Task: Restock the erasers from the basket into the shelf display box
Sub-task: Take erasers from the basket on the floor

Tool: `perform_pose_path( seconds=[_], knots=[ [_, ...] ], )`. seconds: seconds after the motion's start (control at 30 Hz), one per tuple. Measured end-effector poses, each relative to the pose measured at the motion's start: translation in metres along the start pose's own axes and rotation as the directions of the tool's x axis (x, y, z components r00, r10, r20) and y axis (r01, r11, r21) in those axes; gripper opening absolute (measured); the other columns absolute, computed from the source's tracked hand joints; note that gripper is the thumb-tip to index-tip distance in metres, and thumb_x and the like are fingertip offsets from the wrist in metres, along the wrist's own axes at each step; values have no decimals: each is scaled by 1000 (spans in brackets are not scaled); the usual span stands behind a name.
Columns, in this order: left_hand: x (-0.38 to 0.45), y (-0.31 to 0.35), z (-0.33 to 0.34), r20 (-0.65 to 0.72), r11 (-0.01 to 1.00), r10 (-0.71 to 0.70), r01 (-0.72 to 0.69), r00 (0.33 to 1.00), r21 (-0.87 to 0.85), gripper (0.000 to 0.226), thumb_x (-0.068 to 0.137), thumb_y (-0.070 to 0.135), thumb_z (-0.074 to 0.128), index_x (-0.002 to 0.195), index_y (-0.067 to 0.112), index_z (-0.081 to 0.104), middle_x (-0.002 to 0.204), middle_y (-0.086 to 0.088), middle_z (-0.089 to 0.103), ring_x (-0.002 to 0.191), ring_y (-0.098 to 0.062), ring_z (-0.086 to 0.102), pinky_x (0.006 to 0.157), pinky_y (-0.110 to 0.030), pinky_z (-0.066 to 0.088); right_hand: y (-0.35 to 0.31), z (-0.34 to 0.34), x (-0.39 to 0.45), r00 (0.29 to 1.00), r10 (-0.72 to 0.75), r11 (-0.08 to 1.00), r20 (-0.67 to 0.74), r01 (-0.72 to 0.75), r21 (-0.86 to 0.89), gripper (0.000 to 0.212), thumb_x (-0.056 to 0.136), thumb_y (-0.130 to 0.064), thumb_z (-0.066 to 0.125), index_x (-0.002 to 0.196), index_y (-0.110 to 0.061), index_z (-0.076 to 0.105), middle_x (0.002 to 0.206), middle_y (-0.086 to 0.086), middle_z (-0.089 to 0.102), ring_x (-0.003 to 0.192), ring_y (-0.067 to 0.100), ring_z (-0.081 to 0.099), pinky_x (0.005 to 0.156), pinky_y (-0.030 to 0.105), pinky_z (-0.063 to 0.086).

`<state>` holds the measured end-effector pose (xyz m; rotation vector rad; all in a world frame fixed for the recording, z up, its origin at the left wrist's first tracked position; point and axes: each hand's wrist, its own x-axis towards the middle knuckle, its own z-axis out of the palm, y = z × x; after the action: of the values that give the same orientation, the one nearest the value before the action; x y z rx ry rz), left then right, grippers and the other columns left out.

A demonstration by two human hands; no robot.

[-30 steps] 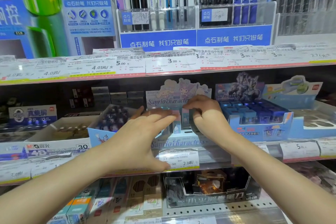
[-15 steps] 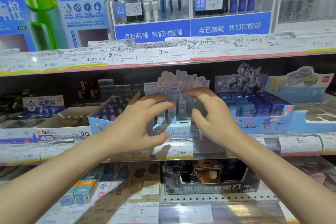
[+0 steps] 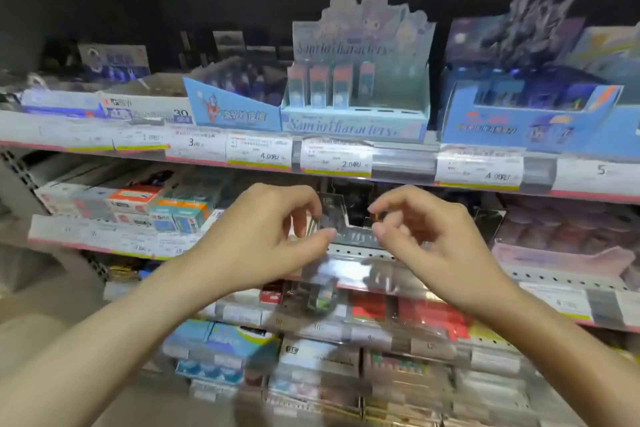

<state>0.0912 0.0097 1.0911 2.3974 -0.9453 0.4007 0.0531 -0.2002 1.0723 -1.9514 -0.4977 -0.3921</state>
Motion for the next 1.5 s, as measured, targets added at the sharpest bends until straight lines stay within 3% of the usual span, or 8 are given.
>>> perform_pose_path(
  seconds=[0.27,0.6,0.73,0.93,1.07,1.2,1.4,1.5],
  knots=[
    [-99,-79,101,324,950,-256,299,911,-91,23,72,44,69,74,23,59,52,10,53,46,-4,44,49,-21,36,77,83,-100,926,355,934,129,-356,-20,22,73,-42,53,78,-22,61,64,7,58,53,8,49,52,22,41],
    [-236,-155,264,571,820,-413,563,710,-106,24,67,41,67,60,23,54,50,7,48,47,0,46,52,-23,37,232,191,-233,697,687,725,207,-635,-266,14,82,-17,59,73,-6,64,67,11,66,64,25,62,67,45,52],
    [-286,-186,352,636,763,-446,639,630,-97,35,68,27,74,54,29,42,52,11,45,47,0,40,51,-21,33,318,226,-284,576,782,620,238,-681,-388,8,83,-12,59,78,-12,64,76,5,64,68,16,59,69,22,47],
    [-368,-230,495,687,534,-602,845,408,-34,29,74,8,71,61,18,47,53,-1,51,39,-8,50,40,-18,39,446,293,-368,472,841,541,265,-713,-446,17,79,-11,61,76,-27,61,85,0,61,75,17,59,66,18,48],
    [-418,-254,588,694,322,-684,947,224,12,14,76,3,64,81,11,54,70,-14,63,58,-29,66,61,-39,59,523,336,-413,482,834,551,267,-707,-444,20,80,-7,59,98,-12,65,84,-1,60,81,18,58,78,26,49],
    [-470,-278,677,687,147,-724,986,53,79,14,70,0,58,69,11,50,38,0,52,43,-23,55,60,-38,54,597,381,-453,451,846,534,286,-728,-431,23,81,-7,58,103,-12,63,85,0,61,84,21,61,77,28,47],
    [-506,-300,774,707,177,-707,963,-20,205,17,76,5,55,61,9,48,57,-5,54,51,-22,58,43,-19,43,691,452,-496,501,778,629,380,-610,-483,36,86,-5,49,120,-13,59,117,12,61,103,28,60,91,30,45],
    [-514,-310,813,725,334,-688,891,7,307,13,84,7,49,88,2,60,89,-13,65,90,-30,65,63,-27,48,729,482,-511,533,714,699,455,-512,-499,45,87,1,43,127,-15,54,135,12,50,119,28,52,100,28,37]
  ],
)
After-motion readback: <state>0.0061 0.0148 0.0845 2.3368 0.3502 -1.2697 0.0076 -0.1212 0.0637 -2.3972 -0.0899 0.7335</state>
